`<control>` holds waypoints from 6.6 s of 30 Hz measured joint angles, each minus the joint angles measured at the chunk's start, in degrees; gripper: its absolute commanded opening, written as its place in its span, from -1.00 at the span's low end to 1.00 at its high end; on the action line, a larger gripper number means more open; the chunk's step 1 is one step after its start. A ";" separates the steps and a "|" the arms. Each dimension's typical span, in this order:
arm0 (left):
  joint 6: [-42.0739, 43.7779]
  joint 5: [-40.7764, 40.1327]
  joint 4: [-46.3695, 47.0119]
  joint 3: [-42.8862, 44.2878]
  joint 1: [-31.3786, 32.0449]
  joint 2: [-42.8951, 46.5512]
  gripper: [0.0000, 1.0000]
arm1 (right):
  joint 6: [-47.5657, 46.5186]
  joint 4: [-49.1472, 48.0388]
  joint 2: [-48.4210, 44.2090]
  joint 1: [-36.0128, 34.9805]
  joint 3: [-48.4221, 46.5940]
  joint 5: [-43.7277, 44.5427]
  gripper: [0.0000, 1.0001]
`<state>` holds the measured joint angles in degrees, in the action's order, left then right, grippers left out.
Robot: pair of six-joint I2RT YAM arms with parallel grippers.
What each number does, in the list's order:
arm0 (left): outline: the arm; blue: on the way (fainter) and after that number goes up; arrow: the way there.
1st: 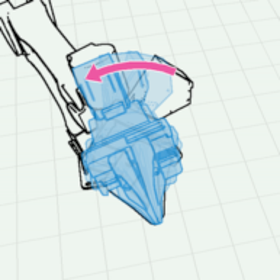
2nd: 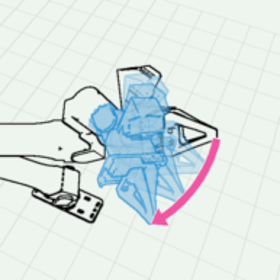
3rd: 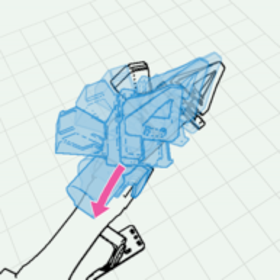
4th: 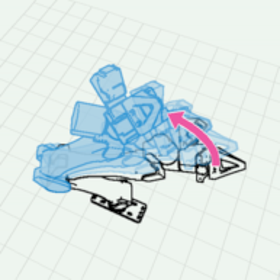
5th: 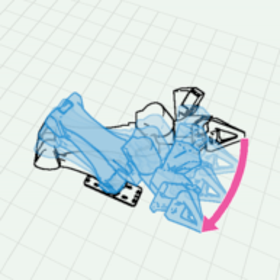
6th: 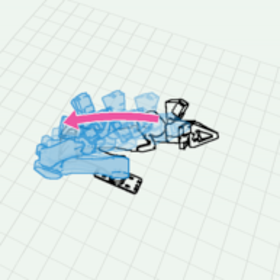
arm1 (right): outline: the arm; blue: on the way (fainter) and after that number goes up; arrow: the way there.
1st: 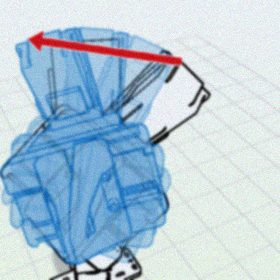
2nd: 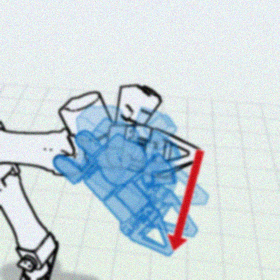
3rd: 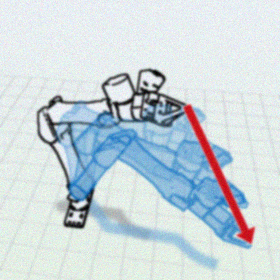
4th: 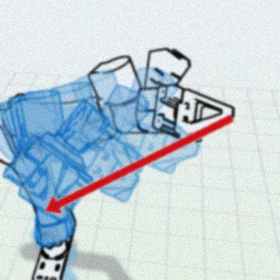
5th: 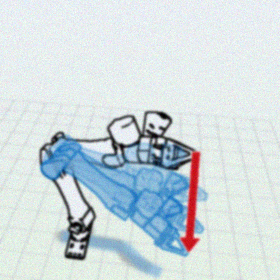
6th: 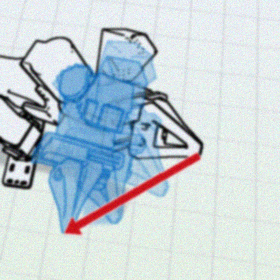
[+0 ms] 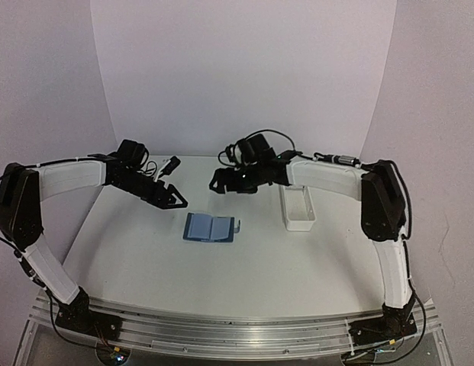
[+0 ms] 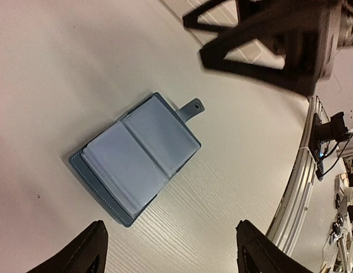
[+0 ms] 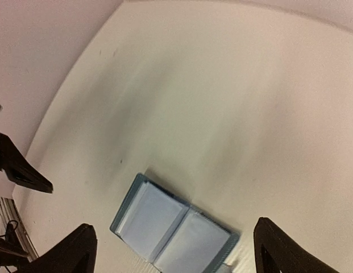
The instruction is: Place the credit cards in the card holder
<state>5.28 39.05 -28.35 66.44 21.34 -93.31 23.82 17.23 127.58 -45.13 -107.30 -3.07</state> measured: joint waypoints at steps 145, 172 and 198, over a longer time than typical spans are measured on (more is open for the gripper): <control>-13.34 -2.59 37.91 -0.77 -1.68 -16.53 0.99 | -98.09 6.21 7.16 23.09 -2.10 14.44 -0.54; -13.33 -2.59 38.02 -0.77 -1.68 -16.53 0.99 | -97.12 7.66 7.16 23.06 -2.96 14.47 -0.27; -13.34 -2.59 38.55 -0.77 -1.68 -16.53 0.99 | -96.77 6.19 7.16 22.82 -3.72 14.90 -0.68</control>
<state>-8.05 36.47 10.20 65.67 19.66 -109.84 -72.95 23.42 134.74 -22.31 -111.02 11.84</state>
